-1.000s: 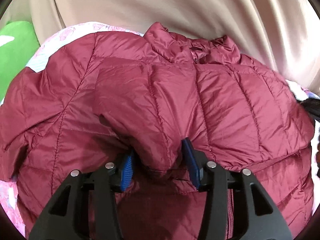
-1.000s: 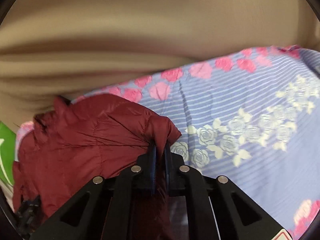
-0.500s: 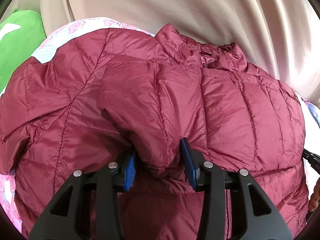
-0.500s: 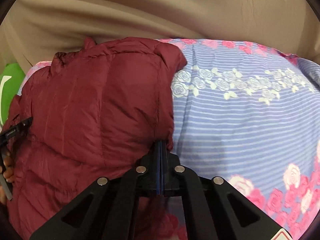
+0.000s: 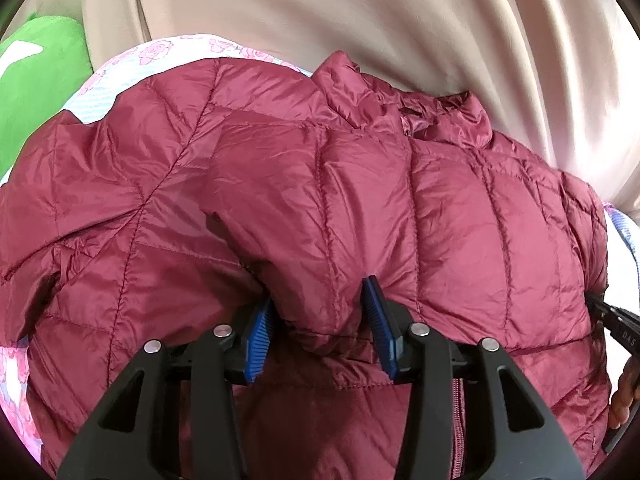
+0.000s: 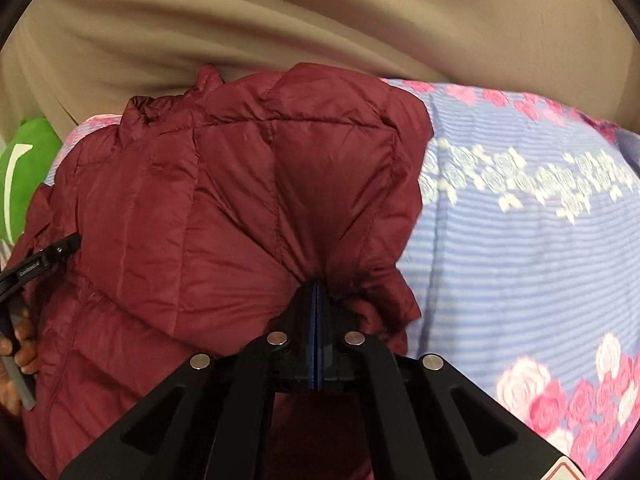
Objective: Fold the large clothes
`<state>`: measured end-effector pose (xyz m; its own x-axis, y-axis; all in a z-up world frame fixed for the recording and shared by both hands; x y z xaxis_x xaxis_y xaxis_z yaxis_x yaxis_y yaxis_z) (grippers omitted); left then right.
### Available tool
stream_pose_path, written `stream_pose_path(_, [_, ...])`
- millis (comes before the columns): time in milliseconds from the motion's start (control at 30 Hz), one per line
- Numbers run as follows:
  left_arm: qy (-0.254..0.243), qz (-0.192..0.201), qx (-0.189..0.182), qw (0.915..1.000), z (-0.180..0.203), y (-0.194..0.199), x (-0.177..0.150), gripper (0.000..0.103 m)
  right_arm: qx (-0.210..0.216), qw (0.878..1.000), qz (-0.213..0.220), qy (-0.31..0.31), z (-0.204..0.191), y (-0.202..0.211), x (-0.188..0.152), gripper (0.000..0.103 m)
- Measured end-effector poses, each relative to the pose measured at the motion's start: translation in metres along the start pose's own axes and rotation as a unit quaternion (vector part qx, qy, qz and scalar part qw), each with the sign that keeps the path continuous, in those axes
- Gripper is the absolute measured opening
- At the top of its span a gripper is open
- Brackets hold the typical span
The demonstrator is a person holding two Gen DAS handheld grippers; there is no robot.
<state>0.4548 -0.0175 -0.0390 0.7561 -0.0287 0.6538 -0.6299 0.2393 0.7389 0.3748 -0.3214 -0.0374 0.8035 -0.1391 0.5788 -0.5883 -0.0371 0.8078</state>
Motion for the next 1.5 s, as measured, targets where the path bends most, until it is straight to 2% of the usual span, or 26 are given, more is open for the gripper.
stream_pose_path(100, [0.013, -0.005, 0.002, 0.9999, -0.007, 0.014, -0.002, 0.042, -0.021, 1.0, -0.004, 0.009, -0.005, 0.014, 0.005, 0.0])
stream_pose_path(200, [0.022, 0.02, -0.015, 0.9995, -0.009, 0.045, 0.012, 0.042, -0.016, 0.999, 0.042, 0.024, -0.023, 0.043, 0.026, 0.0])
stream_pose_path(300, [0.014, 0.04, -0.008, 0.9991, 0.0, 0.06, 0.035, 0.057, 0.002, 0.998, 0.064, 0.02, -0.039, 0.049, 0.051, 0.0])
stream_pose_path(400, [0.003, 0.019, 0.034, 0.9992, 0.009, 0.034, 0.046, 0.059, 0.017, 0.999, 0.047, 0.008, -0.056, 0.018, 0.078, 0.0])
stream_pose_path(467, [-0.013, -0.008, 0.085, 0.9963, 0.005, 0.002, 0.042, 0.059, 0.006, 0.999, 0.034, 0.007, -0.057, -0.002, 0.081, 0.0])
stream_pose_path(500, [-0.027, -0.014, 0.113, 0.9931, 0.001, -0.013, 0.037, 0.06, -0.008, 1.0, 0.028, 0.008, -0.051, -0.012, 0.079, 0.0])
stream_pose_path(533, [-0.033, -0.011, 0.114, 0.9928, -0.003, -0.017, 0.033, 0.06, -0.02, 0.999, 0.024, 0.008, -0.039, -0.02, 0.074, 0.0])
stream_pose_path(600, [-0.023, -0.003, 0.09, 0.9957, -0.011, -0.015, 0.027, 0.06, 0.015, 0.999, 0.034, -0.011, -0.017, -0.021, 0.068, 0.0])
stream_pose_path(733, [-0.018, 0.001, 0.082, 0.9965, -0.017, -0.009, 0.021, 0.06, -0.005, 0.996, 0.053, -0.075, 0.016, 0.008, 0.057, 0.0])
stream_pose_path(833, [-0.014, 0.004, 0.089, 0.9959, -0.018, -0.004, 0.014, 0.06, 0.024, 0.996, 0.062, -0.06, 0.003, 0.028, 0.043, 0.005])
stream_pose_path(933, [-0.007, 0.003, 0.084, 0.9964, -0.02, -0.002, 0.009, 0.06, -0.029, 0.999, 0.036, -0.017, -0.005, 0.006, 0.017, 0.0])
stream_pose_path(1100, [-0.004, 0.002, 0.078, 0.9969, -0.024, 0.0, 0.005, 0.061, -0.019, 0.999, 0.037, -0.026, -0.003, -0.005, 0.005, 0.0])
stream_pose_path(1200, [0.019, 0.012, 0.075, 0.997, -0.032, 0.012, 0.004, 0.061, -0.045, 0.998, 0.035, -0.011, -0.01, -0.004, 0.003, 0.0])
stream_pose_path(1300, [0.053, 0.016, 0.05, 0.9972, -0.056, 0.047, -0.002, 0.062, -0.073, 0.997, 0.035, 0.004, -0.013, 0.001, 0.005, 0.0])
stream_pose_path(1333, [0.072, 0.019, 0.035, 0.9966, -0.074, 0.068, -0.005, 0.068, -0.075, 0.996, 0.038, 0.008, -0.018, 0.005, 0.008, 0.004])
stream_pose_path(1367, [0.088, 0.023, 0.03, 0.9954, -0.095, 0.086, -0.008, 0.081, -0.071, 0.996, 0.044, 0.013, -0.022, 0.017, 0.002, 0.01])
stream_pose_path(1433, [0.124, 0.034, 0.047, 0.9906, -0.142, 0.118, -0.017, 0.091, -0.067, 0.996, 0.05, 0.022, -0.027, 0.04, -0.014, 0.015])
stream_pose_path(1500, [0.161, 0.033, 0.077, 0.9834, -0.2, 0.143, -0.03, 0.093, -0.057, 0.997, 0.052, 0.031, -0.026, 0.066, -0.036, 0.023])
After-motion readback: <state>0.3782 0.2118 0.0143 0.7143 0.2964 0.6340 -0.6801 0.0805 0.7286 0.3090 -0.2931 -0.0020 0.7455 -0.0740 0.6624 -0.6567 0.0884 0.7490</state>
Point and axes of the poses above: each gripper's, at about its wrist camera, not at the fingertips, and y roughly against the way its jaws point, z to its right, x to its top, the point moved 5 cm from there along -y, roughly the way its jaws point, and after that the axes turned 7 degrees about -z, right-handed, at the moved point
